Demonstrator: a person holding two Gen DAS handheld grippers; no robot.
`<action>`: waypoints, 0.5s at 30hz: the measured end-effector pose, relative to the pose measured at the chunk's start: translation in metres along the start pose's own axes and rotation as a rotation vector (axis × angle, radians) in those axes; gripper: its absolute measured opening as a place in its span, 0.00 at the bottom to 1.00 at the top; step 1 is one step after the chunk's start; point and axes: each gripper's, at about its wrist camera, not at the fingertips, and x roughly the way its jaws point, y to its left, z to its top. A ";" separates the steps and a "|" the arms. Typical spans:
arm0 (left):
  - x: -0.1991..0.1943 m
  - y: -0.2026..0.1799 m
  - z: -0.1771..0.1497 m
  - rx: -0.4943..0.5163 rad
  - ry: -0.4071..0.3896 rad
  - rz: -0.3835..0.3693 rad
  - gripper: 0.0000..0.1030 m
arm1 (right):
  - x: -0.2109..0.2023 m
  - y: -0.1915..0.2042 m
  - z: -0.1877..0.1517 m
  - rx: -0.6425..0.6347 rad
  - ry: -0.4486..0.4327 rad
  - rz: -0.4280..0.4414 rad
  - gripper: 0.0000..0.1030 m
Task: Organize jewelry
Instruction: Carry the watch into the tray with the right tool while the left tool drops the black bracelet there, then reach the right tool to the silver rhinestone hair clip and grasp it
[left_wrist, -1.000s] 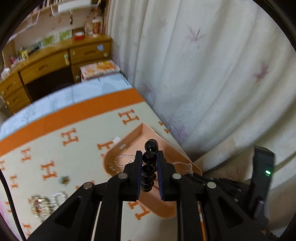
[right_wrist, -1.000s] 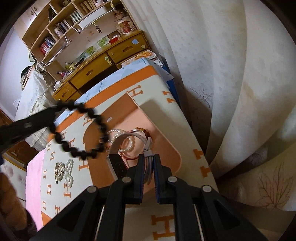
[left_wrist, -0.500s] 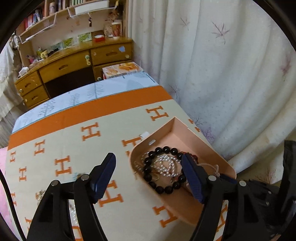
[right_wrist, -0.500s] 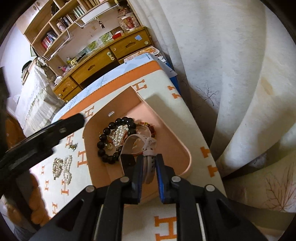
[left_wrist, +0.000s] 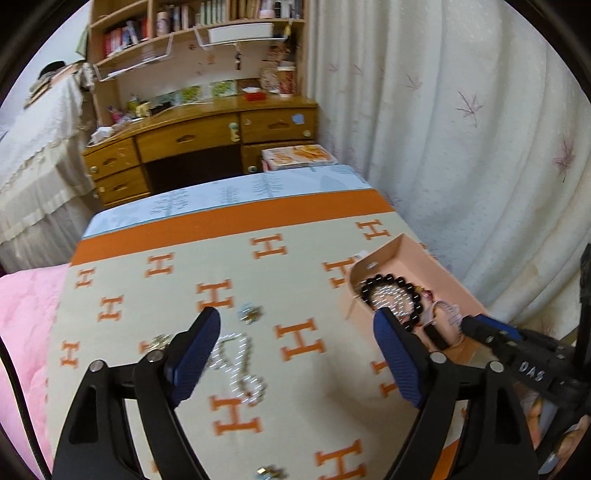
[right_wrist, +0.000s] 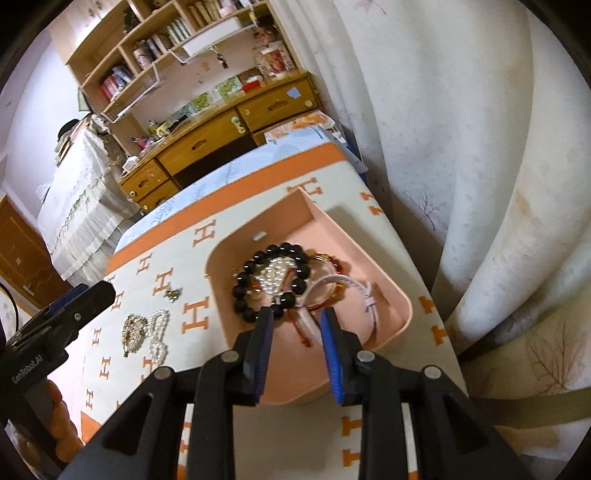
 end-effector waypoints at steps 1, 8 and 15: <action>-0.004 0.005 -0.003 -0.009 -0.002 0.005 0.85 | -0.003 0.004 -0.001 -0.009 -0.005 0.006 0.26; -0.026 0.048 -0.022 -0.084 -0.021 0.051 0.85 | -0.008 0.038 -0.009 -0.083 0.009 0.044 0.26; -0.039 0.091 -0.032 -0.129 -0.026 0.113 0.85 | -0.001 0.079 -0.014 -0.157 0.047 0.082 0.26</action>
